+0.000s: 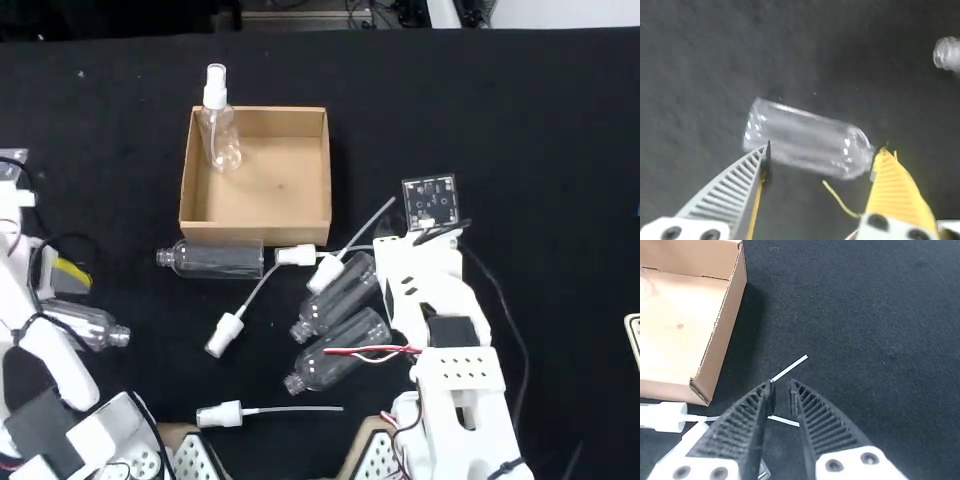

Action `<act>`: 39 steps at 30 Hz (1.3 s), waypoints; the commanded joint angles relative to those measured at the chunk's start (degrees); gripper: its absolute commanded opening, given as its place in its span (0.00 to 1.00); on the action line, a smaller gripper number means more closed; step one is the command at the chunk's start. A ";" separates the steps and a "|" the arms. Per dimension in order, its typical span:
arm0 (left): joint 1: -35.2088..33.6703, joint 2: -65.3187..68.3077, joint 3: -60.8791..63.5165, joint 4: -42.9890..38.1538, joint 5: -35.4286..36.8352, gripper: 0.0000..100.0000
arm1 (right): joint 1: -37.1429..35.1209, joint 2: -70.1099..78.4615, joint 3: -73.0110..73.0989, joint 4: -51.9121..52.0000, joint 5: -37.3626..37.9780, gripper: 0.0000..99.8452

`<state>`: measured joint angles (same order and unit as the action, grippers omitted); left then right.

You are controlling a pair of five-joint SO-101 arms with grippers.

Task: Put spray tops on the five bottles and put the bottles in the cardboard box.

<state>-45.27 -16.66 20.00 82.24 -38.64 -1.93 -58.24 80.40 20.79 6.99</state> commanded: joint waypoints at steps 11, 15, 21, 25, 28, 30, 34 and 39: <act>-6.55 12.31 2.59 -19.34 -6.51 0.30 | -1.32 -0.04 0.40 -1.49 0.53 0.02; -11.74 12.84 2.68 -18.99 -11.96 0.30 | -1.32 -0.04 0.31 -1.58 0.53 0.02; -19.30 12.75 2.59 -16.97 -19.43 0.30 | -1.32 -0.04 0.31 -1.58 0.53 0.02; -22.99 12.66 2.51 -16.88 -24.18 0.30 | -1.32 -0.04 0.31 -1.58 0.53 0.02; -24.40 12.66 2.42 -16.79 -25.85 0.30 | -1.32 -0.04 0.31 -1.58 0.53 0.02; -24.48 12.66 0.66 -15.47 -25.93 0.30 | -1.32 -0.04 0.40 -1.58 0.53 0.02; -23.87 12.66 -8.31 -5.01 -26.29 0.30 | -1.41 -0.04 0.48 -1.58 0.44 0.02; -19.56 13.10 -20.70 11.16 -28.92 0.30 | -1.41 -0.04 0.48 -1.58 0.44 0.02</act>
<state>-68.40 -3.21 10.24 81.80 -64.40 -1.93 -58.24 81.36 20.79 6.99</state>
